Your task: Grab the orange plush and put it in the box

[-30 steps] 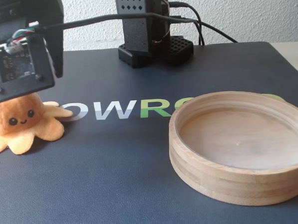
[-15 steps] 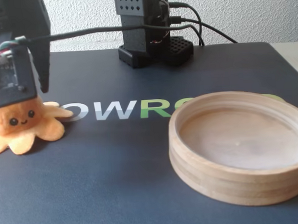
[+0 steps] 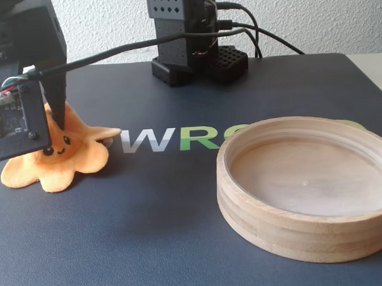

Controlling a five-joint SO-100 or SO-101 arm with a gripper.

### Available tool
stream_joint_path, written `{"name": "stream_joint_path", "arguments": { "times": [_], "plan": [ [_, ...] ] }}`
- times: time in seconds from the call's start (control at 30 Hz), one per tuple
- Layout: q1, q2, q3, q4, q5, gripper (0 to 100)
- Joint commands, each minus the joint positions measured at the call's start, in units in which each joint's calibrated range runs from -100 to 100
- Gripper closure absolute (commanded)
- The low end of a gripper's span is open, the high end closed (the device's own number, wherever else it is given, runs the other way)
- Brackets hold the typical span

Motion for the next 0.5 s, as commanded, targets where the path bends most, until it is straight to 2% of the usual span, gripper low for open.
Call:
{"name": "stream_joint_path", "arguments": {
  "times": [0.0, 0.27, 0.47],
  "plan": [
    [-1.44, -1.03, -3.12, -0.14, 0.15, 99],
    [-8.09, -1.11, -20.99, 10.39, 2.4, 99],
    [-14.21, -6.43, -26.33, 10.82, 2.46, 99]
  ]
}}
